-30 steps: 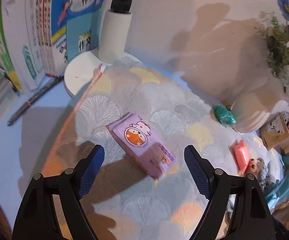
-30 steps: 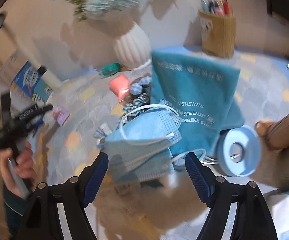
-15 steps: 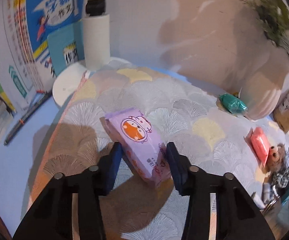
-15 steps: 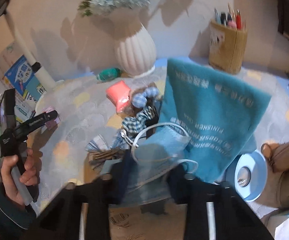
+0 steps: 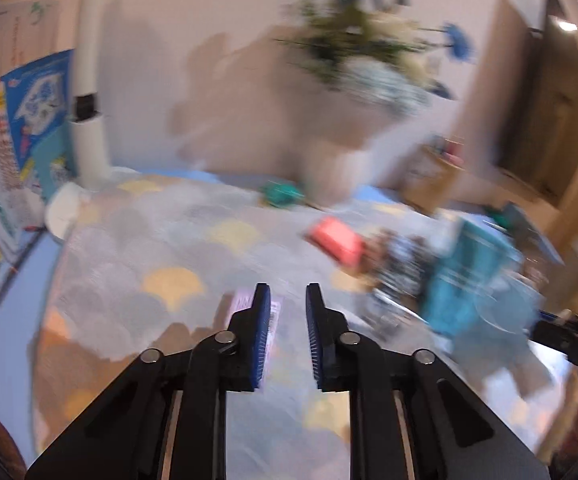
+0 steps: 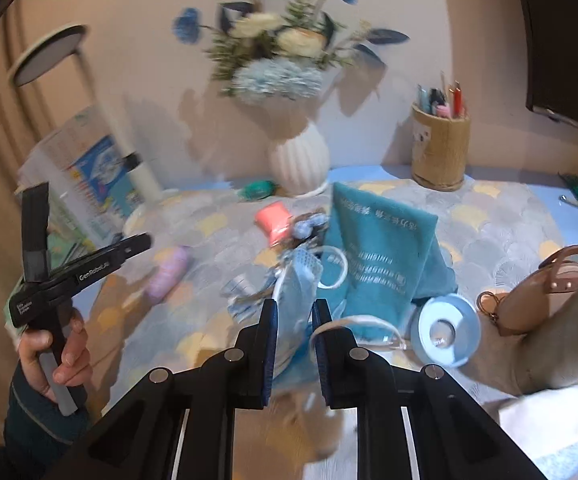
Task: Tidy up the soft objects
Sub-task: 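Grasp the pink wet-wipes pack with the left tool while the right tool grasps the blue mask, then carry the wipes pack and mask to the glass plate and release both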
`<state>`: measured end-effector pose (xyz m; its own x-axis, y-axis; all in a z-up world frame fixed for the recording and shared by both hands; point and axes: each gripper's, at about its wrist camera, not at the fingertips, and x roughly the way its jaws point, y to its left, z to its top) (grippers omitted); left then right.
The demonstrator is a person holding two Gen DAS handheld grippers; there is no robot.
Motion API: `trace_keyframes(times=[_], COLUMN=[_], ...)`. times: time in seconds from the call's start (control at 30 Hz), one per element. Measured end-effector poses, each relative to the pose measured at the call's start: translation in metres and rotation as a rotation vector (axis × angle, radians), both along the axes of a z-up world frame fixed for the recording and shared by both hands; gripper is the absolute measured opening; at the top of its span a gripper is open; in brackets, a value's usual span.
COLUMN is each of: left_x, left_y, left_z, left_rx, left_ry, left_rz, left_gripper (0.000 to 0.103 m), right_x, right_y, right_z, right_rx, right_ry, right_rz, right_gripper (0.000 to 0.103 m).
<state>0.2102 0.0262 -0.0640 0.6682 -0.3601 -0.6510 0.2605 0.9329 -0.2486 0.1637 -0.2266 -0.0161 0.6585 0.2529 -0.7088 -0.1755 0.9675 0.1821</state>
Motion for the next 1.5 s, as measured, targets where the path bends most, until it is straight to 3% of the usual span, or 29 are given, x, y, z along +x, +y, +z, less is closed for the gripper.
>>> trace_keyframes(times=[0.13,0.23,0.33,0.37,0.4,0.43,0.47,0.5,0.53,0.57,0.63,0.73,0.8,0.87,0.9,0.97,1.0,1.03,1.1,1.17,1.4,1.5], left_x=[-0.03,-0.047,-0.057,-0.06,-0.062,-0.062,-0.058,-0.053,-0.05,-0.04,-0.02,0.008,0.028,0.043,0.048,0.047,0.045,0.044,0.042,0.04,0.038,0.034], left_y=[-0.015,-0.025,-0.025,-0.02,-0.015,-0.007,0.005,0.015,0.019,0.023,0.016,-0.001,-0.011,-0.016,-0.017,-0.02,-0.022,-0.022,-0.022,-0.021,-0.022,-0.026], left_z=[-0.003,-0.009,-0.016,-0.018,-0.018,-0.017,-0.015,-0.013,-0.012,-0.009,-0.01,-0.022,-0.039,-0.06,-0.069,-0.074,-0.074,-0.073,-0.073,-0.073,-0.072,-0.071], left_rx=[-0.025,0.01,0.004,0.002,0.0,-0.002,0.002,0.006,0.008,0.03,0.092,0.174,0.2,0.222,0.229,0.248,0.265,0.272,0.267,0.269,0.254,0.255], left_ry=[0.014,0.012,0.049,0.047,0.043,0.04,0.043,0.039,0.034,0.04,0.067,0.093,0.13,0.173,0.187,0.149,0.129,0.118,0.108,0.094,0.082,0.067], left_rz=[-0.107,-0.148,-0.212,-0.207,-0.193,-0.158,-0.096,-0.04,-0.019,-0.004,-0.01,-0.032,-0.035,-0.024,-0.019,-0.005,-0.005,-0.003,-0.005,-0.006,-0.045,-0.068], left_gripper=[0.013,0.013,0.015,0.024,0.041,0.049,0.069,0.077,0.077,0.077,0.077,0.077,0.076,0.073,0.066,0.06,0.042,0.036,0.036,0.036,0.036,0.035], right_x=[-0.027,-0.037,-0.044,-0.047,-0.05,-0.053,-0.057,-0.058,-0.06,-0.061,-0.062,-0.06,-0.058,-0.059,-0.061,-0.064,-0.065,-0.064,-0.06,-0.051,-0.024,-0.022], right_y=[0.007,0.008,0.0,-0.004,-0.008,-0.011,-0.015,-0.017,-0.019,-0.021,-0.021,-0.016,-0.013,-0.014,-0.017,-0.028,-0.037,-0.045,-0.06,-0.068,-0.062,-0.06], right_z=[-0.001,-0.016,-0.031,-0.036,-0.041,-0.043,-0.045,-0.044,-0.044,-0.043,-0.04,-0.039,-0.044,-0.052,-0.057,-0.065,-0.067,-0.069,-0.077,-0.085,-0.104,-0.104], right_rx=[-0.059,-0.115,-0.107,-0.097,-0.09,-0.094,-0.111,-0.123,-0.133,-0.135,-0.137,-0.15,-0.185,-0.237,-0.271,-0.273,-0.213,-0.126,0.102,0.237,0.427,0.419], right_ry=[0.022,0.065,0.129,0.153,0.176,0.191,0.194,0.191,0.186,0.182,0.153,0.14,0.162,0.197,0.221,0.279,0.305,0.325,0.36,0.37,0.395,0.371], right_rz=[0.083,0.073,0.052,0.049,0.045,0.041,0.032,0.027,0.027,0.029,0.035,0.075,0.08,0.066,0.048,0.019,0.012,0.007,-0.008,-0.06,-0.18,-0.205], right_gripper=[0.017,0.017,0.017,0.018,0.019,0.02,0.02,0.022,0.031,0.05,0.065,0.066,0.072,0.074,0.074,0.074,0.074,0.074,0.077,0.084,0.084,0.084])
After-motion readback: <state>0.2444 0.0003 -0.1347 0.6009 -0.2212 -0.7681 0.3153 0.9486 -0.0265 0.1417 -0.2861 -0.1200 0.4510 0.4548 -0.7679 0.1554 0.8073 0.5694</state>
